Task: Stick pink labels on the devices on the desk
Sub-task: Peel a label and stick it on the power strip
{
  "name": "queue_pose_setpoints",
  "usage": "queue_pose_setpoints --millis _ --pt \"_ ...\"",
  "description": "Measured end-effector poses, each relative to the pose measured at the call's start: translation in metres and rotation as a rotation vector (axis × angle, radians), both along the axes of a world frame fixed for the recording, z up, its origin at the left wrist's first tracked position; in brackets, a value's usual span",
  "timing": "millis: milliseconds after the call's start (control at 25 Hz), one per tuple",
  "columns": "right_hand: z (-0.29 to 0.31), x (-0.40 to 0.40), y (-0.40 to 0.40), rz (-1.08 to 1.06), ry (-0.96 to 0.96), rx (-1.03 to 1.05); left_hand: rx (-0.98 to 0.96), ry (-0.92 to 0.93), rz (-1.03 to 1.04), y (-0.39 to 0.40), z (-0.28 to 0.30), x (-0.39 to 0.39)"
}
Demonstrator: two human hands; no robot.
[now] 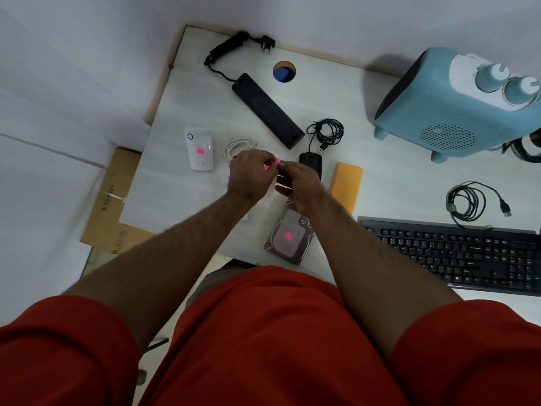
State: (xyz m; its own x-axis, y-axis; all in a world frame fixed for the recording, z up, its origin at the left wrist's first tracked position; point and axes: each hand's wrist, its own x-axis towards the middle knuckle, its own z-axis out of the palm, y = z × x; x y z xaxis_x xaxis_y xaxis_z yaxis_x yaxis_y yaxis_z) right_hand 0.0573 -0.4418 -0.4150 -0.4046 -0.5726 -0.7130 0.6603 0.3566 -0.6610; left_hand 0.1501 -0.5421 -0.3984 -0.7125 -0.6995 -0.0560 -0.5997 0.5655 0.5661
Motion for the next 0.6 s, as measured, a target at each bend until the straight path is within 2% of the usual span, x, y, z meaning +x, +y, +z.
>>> queue_pose_setpoints --millis 360,560,600 --pt "-0.006 0.0 0.0 0.019 0.1 0.083 0.1 -0.05 0.032 0.001 -0.001 -0.006" --pt "-0.013 0.002 0.007 0.002 0.13 0.143 0.286 -0.032 0.132 0.006 -0.016 -0.007" --pt "-0.019 0.001 0.009 0.03 0.187 0.191 0.321 -0.013 0.163 0.008 -0.018 -0.006"
